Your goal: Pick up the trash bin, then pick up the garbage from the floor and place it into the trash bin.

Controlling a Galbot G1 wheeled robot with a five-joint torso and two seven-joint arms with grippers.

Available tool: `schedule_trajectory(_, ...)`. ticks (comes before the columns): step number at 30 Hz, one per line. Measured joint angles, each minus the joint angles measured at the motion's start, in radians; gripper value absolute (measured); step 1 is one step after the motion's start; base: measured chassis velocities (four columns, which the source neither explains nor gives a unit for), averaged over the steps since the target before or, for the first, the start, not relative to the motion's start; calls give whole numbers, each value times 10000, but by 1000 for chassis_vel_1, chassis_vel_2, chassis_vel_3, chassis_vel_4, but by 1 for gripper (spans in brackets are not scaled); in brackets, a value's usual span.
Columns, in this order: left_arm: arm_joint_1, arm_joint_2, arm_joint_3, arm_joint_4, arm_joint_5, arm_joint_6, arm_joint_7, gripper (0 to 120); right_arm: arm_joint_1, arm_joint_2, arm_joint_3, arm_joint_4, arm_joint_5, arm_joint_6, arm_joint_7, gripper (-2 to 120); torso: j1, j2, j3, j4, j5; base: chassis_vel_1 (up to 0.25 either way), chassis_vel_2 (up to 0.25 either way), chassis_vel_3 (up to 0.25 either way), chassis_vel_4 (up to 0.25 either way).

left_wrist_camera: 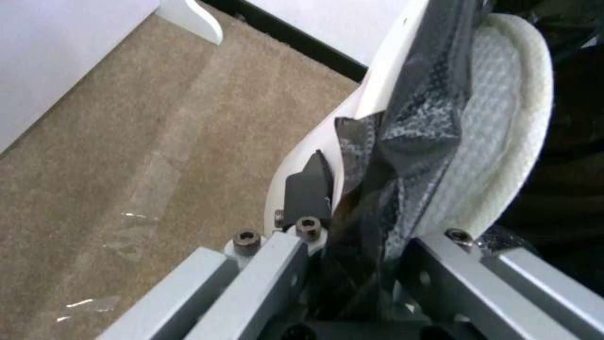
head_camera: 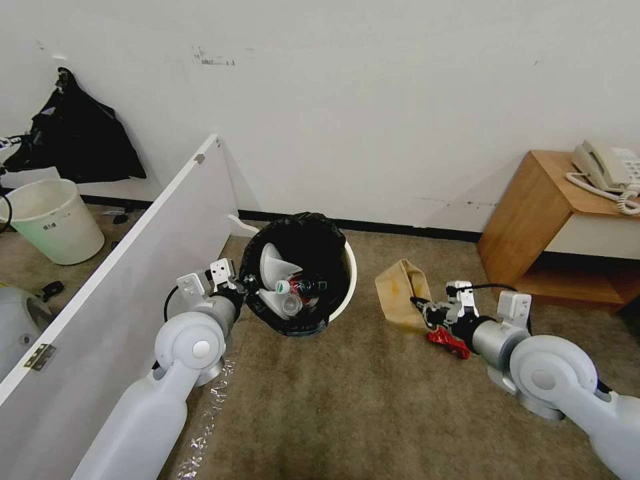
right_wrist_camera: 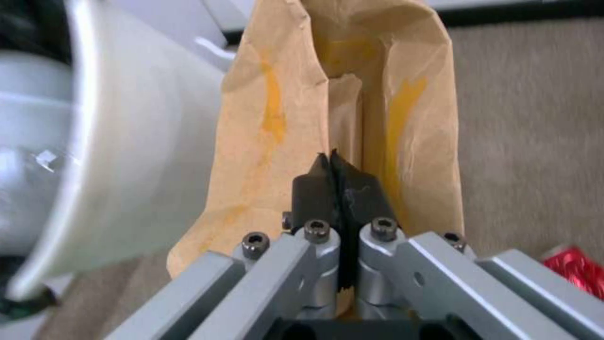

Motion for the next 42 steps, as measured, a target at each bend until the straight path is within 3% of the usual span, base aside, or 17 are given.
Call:
schedule_trajectory(19,20,301,198,47,-41,64,-4,1,182,-633,1460,1846,831,89,269,0,0,0,0,-1,0,0,0,0,0)
schedule_trajectory(34,-317,445,800,39,-156,383,76,1,296,-1039,2496,3172,1374,647,-874,0,0,0,0,0,0,0,0,0,0)
schedule_trajectory(42,-445,273,1019,22,-119,514,209,1,437,-1092,2481,3385,1466,993,-1826,0,0,0,0,-1,1,0,0,0,0)
